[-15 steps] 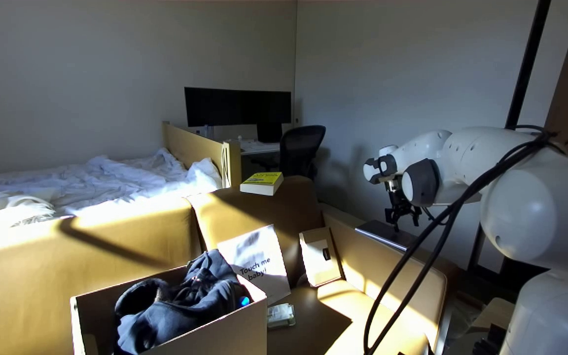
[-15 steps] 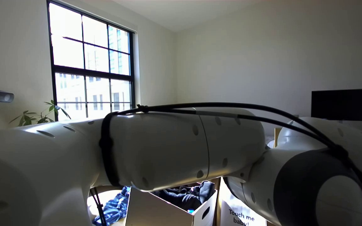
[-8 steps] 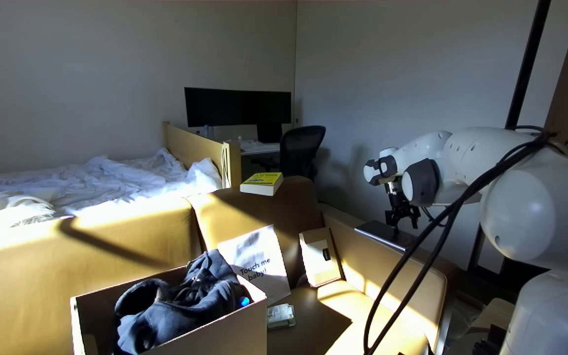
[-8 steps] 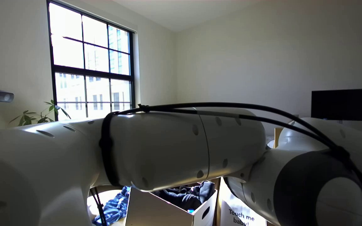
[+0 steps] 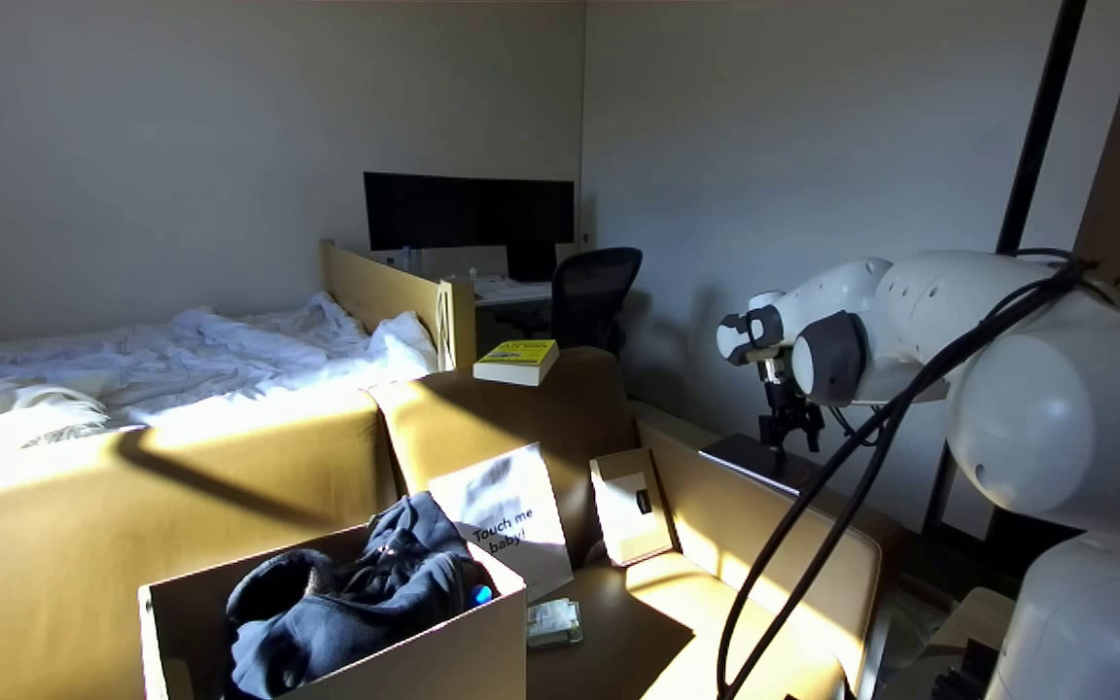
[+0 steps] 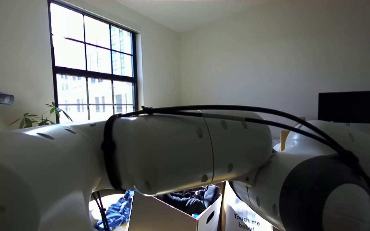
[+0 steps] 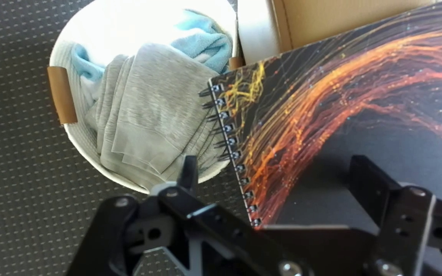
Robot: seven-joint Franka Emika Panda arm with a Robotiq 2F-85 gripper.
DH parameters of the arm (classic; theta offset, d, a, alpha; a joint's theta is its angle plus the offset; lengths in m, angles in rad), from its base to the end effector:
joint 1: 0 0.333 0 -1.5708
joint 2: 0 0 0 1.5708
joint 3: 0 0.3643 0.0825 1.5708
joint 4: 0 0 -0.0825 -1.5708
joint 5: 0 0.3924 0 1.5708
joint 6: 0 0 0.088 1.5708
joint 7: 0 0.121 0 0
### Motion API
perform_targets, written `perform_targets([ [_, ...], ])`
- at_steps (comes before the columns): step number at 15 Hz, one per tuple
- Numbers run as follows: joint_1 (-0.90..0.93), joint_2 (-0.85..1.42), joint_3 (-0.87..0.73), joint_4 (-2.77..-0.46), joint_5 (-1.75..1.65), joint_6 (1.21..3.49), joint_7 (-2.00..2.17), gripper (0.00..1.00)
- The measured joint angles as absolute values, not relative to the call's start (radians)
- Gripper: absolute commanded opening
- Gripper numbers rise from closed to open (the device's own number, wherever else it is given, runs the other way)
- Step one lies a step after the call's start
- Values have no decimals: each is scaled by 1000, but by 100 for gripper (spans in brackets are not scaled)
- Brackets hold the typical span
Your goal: Pick up the book and put it in the box
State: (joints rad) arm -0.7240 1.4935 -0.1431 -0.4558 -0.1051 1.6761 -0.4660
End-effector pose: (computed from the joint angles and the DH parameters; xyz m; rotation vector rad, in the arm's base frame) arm 0.5735 -0.5842 0.0758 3.0177 -0.3996 -0.5601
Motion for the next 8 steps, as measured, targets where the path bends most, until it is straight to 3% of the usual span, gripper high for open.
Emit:
perform_targets([
  [8, -715, 1494, -139, -481, -105, 1675, -510, 100],
])
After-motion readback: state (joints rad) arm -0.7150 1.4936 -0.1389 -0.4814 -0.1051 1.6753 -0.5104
